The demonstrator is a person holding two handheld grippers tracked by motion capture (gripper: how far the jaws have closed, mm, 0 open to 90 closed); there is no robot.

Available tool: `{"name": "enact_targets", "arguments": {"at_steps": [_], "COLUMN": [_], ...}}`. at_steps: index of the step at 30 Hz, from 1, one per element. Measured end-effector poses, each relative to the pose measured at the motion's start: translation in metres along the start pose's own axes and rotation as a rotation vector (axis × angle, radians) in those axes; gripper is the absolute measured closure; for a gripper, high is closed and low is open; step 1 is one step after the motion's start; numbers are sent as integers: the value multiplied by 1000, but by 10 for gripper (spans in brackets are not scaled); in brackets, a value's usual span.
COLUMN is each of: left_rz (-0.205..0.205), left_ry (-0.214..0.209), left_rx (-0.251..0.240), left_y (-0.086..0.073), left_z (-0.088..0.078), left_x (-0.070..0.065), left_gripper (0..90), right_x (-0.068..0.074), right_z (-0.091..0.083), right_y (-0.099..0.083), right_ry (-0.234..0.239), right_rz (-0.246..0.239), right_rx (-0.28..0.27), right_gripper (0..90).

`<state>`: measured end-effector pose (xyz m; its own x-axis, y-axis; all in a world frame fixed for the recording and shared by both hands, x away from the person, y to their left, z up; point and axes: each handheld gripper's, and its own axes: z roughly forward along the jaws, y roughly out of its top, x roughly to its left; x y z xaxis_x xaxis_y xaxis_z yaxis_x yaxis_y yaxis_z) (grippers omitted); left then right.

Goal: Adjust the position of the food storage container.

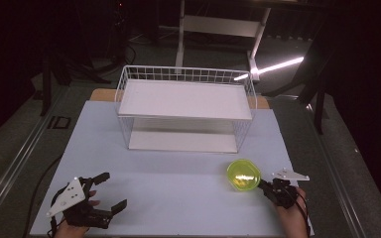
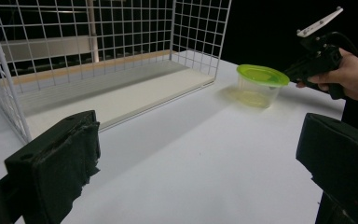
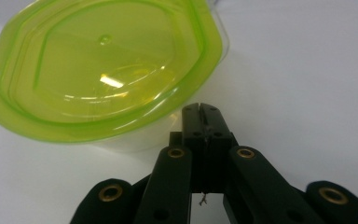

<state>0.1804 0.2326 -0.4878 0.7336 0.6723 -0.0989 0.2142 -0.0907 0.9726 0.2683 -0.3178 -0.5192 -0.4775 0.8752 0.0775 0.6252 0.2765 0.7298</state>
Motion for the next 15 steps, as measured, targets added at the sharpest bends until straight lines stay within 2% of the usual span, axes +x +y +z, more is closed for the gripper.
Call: {"name": "enact_targets", "arguments": {"at_steps": [1, 7, 8, 11, 13, 15], "left_rz": [0, -1, 0, 2, 2, 4], "left_ry": [0, -2, -2, -2, -2, 1], "left_rx": [-1, -3, -3, -2, -2, -2], "left_y": [0, 0, 0, 0, 0, 0], "left_z": [0, 0, 0, 0, 0, -1], "left_x": [0, 0, 0, 0, 0, 0], "left_gripper": [5, 5, 5, 5, 4, 5], "right_x": [3, 13, 18, 22, 22, 20], "right_z": [3, 12, 16, 21, 26, 27], "right_y": [1, 6, 9, 11, 15, 16], "right_ry": [17, 48, 57, 56, 37, 39], "right_rz": [-4, -16, -27, -43, -57, -44], "right_rx": [7, 26, 28, 36, 46, 44], "right_gripper": [900, 900, 900, 900, 900, 900]}}
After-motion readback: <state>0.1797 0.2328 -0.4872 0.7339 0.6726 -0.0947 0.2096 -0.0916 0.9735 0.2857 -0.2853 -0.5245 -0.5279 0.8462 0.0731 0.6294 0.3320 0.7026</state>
